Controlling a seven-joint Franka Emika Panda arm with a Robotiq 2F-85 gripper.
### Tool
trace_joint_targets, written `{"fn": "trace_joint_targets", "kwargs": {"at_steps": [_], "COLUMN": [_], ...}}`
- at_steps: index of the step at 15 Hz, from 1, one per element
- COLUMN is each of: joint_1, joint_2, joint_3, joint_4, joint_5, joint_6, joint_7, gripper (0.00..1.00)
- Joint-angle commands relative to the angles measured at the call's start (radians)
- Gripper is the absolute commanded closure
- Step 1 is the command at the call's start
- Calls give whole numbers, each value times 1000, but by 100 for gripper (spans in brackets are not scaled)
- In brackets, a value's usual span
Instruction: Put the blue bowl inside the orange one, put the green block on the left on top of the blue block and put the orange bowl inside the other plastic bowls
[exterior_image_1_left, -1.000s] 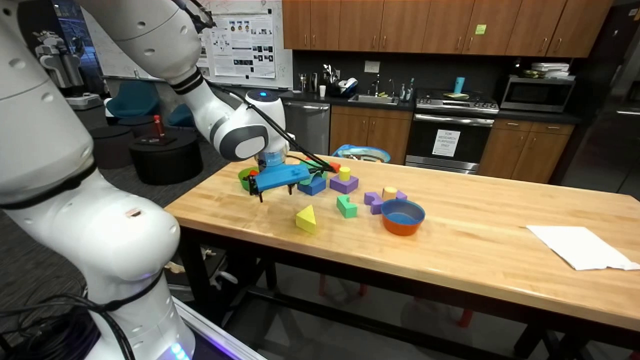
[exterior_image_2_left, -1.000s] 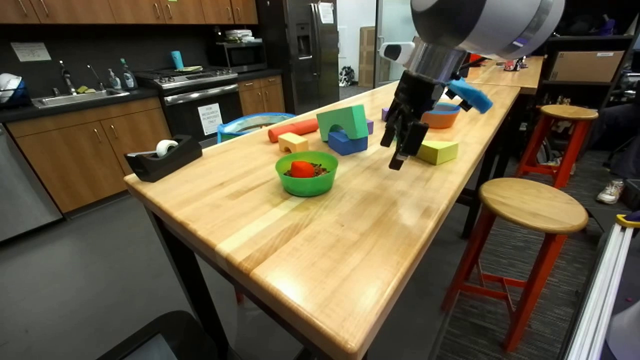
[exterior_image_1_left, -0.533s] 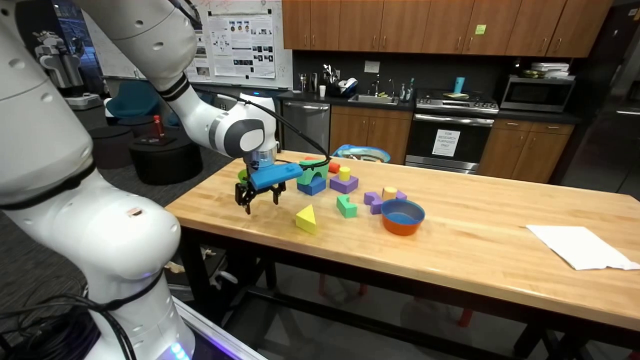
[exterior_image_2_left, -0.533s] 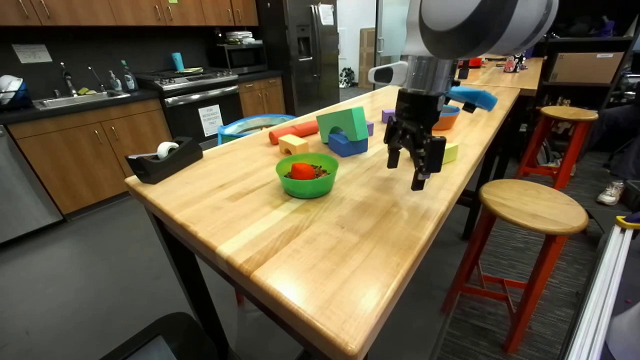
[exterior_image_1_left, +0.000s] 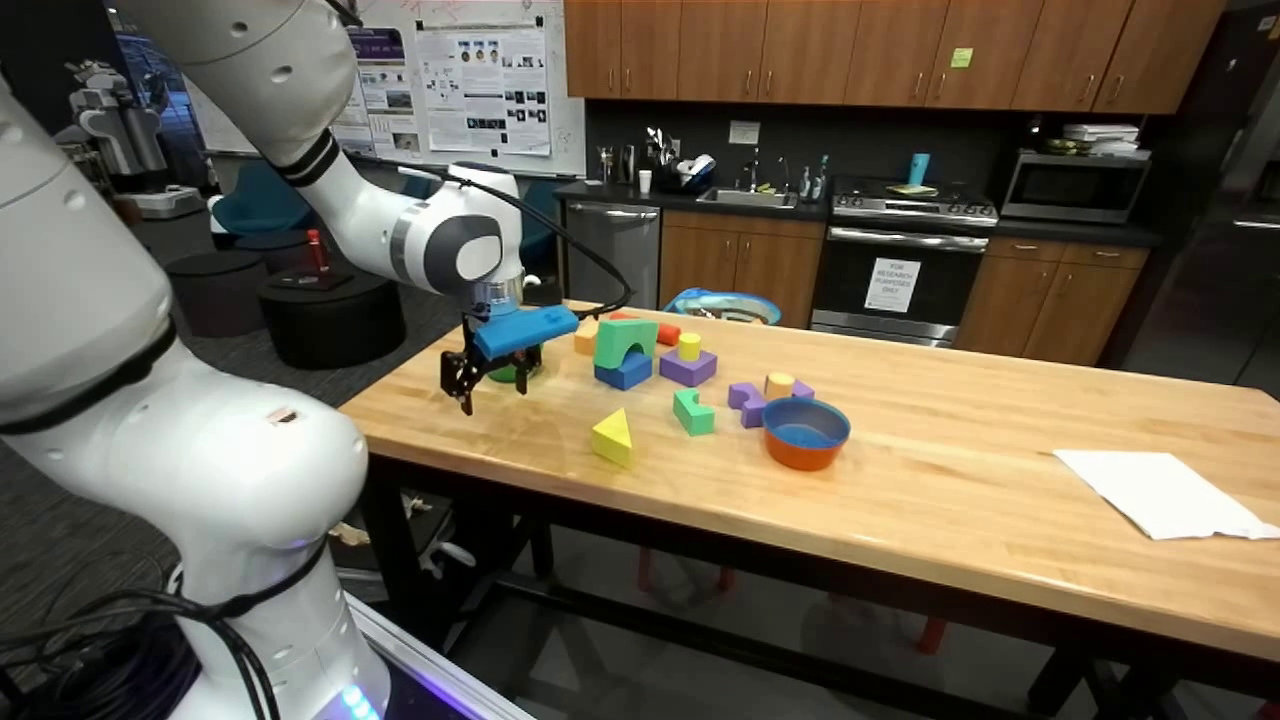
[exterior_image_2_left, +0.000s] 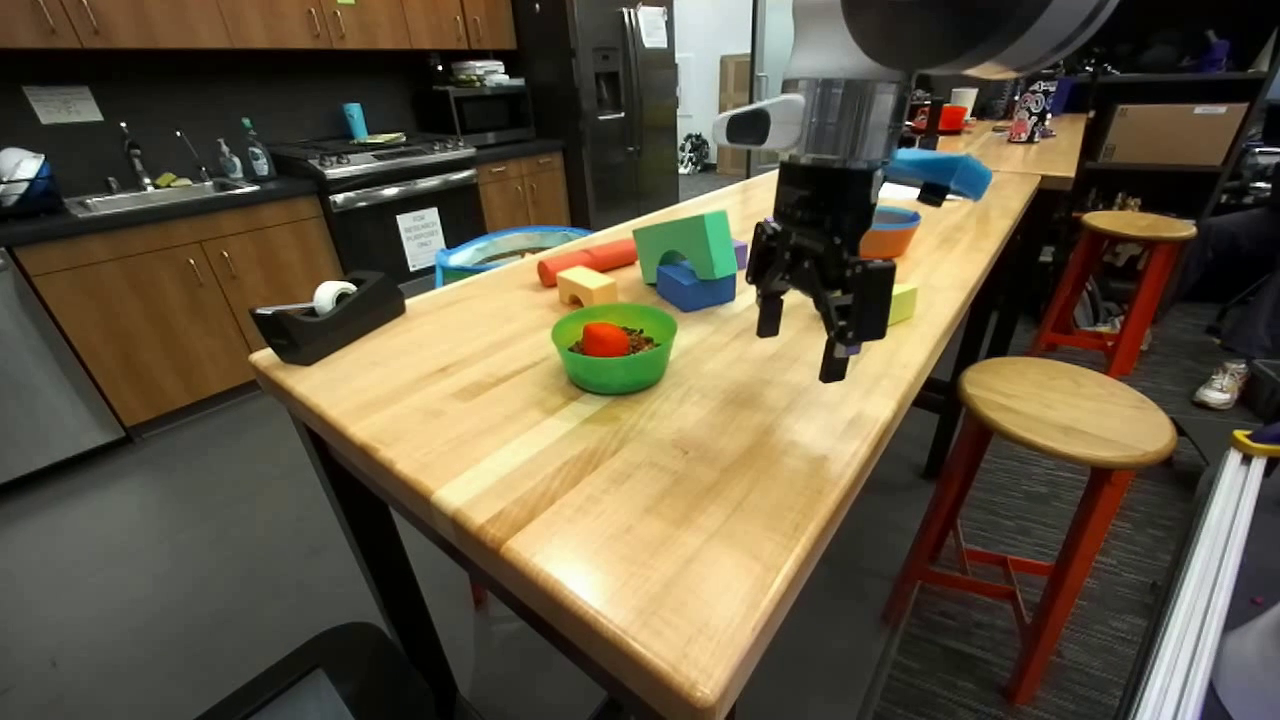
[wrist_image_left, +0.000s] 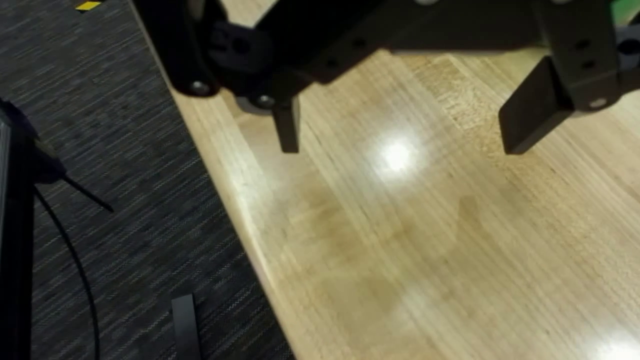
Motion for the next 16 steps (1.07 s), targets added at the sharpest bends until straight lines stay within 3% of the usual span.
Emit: {"fn": "trace_joint_targets", "kwargs": {"at_steps": [1, 3, 7, 12, 16], "joint_1": [9, 3, 12, 26, 27], "joint_2": [-3, 10, 38, 74, 92], "joint_3": [-10, -18, -50, -8, 60], "joint_4": [0, 4, 8, 11, 13], "joint_5": [-6, -19, -21, -75, -175], "joint_6": [-2, 18, 72, 155, 197], "joint_7": [5, -19, -189, -272, -221], "gripper": [0, 0, 0, 0, 0]}}
